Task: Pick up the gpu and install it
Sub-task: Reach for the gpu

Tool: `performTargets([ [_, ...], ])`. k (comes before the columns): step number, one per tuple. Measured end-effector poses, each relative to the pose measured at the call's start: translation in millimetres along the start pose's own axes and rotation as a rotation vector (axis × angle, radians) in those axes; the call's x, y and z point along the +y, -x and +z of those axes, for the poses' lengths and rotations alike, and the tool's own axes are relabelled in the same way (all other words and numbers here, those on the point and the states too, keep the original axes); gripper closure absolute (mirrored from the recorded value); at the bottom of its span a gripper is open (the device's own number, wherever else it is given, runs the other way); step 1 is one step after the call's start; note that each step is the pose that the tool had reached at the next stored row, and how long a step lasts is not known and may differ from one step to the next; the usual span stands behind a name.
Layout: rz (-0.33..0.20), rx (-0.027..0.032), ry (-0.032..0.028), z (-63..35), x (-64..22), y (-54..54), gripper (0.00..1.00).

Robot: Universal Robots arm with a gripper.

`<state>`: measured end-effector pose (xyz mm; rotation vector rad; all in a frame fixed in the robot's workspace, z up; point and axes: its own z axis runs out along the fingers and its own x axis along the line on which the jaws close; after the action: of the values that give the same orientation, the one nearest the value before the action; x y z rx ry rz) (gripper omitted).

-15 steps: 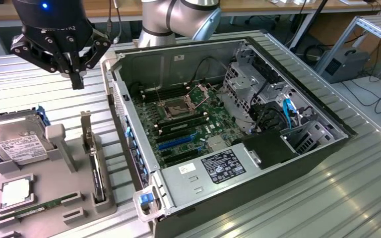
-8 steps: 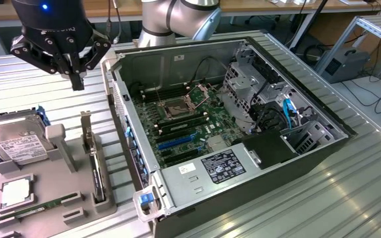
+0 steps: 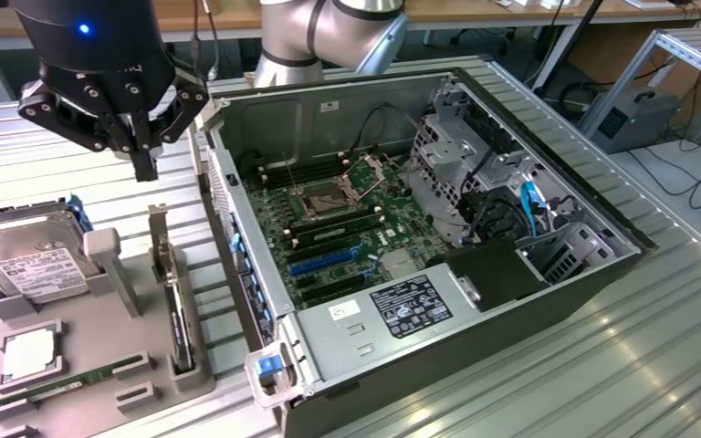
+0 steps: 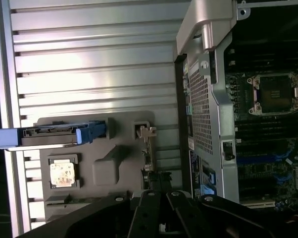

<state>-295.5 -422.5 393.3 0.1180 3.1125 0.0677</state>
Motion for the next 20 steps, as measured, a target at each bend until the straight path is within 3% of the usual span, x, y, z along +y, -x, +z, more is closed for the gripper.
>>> performTargets([
  [6,0.0,0.0,0.0001,-1.0,-23.8,1.4,0.89],
  [20,0.0,0.0,0.0,-2.7,-63.1,2.5,0.89],
])
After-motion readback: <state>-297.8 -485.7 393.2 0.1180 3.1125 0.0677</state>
